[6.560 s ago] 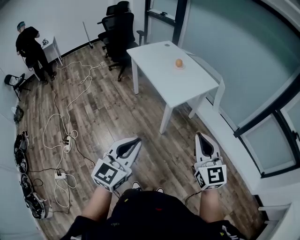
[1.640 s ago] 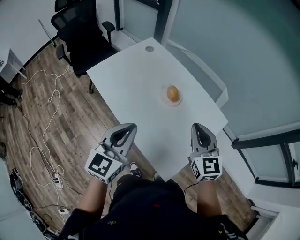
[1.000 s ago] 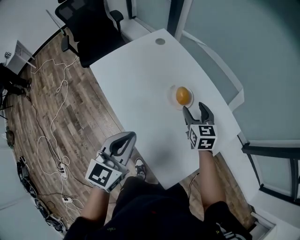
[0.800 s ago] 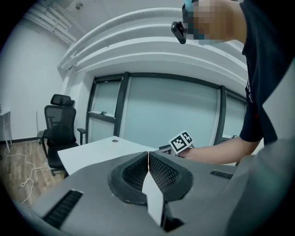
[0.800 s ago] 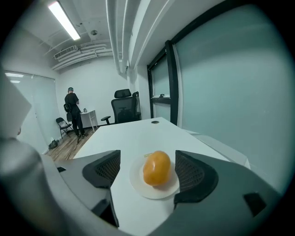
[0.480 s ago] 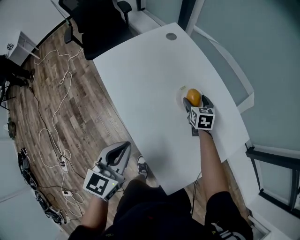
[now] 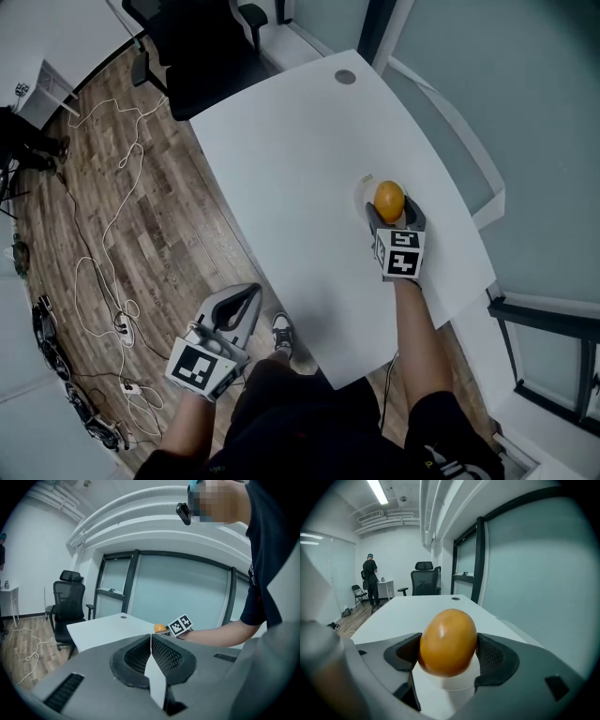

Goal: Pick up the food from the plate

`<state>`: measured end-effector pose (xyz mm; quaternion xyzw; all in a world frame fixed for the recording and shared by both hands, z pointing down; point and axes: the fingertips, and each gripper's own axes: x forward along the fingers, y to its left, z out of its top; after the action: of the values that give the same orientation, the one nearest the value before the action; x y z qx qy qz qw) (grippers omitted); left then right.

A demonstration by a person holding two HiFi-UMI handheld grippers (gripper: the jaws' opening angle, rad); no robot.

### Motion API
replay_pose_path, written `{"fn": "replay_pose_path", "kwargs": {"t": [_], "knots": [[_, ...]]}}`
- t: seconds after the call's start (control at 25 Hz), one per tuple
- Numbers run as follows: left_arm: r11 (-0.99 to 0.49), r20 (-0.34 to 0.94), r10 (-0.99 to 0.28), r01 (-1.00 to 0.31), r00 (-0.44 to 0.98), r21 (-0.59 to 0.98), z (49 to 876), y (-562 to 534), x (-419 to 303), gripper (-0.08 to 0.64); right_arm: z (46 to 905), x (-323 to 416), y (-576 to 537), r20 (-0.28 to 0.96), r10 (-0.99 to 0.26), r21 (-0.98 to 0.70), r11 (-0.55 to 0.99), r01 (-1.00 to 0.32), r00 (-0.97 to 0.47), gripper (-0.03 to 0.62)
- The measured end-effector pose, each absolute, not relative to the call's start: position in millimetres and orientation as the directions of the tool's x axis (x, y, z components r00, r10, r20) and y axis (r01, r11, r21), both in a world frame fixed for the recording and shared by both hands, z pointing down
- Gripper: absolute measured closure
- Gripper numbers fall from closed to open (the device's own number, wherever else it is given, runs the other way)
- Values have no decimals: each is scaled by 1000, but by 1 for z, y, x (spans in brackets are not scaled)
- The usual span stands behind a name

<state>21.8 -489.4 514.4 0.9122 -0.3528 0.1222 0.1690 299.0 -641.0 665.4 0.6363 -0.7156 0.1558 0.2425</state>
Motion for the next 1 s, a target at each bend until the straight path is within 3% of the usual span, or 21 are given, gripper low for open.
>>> {"fn": "replay_pose_path", "kwargs": {"t": [0.6,1.0], "knots": [[-812,178,-547,-570,818,125,426,-452,28,534,429,266,-488,173,-983,115,82,-990,-61,221],[-858,49,-513,-514,857,7,357,-426,30,534,343,236,-396,12,-997,212,71,-975,-70,221]]}}
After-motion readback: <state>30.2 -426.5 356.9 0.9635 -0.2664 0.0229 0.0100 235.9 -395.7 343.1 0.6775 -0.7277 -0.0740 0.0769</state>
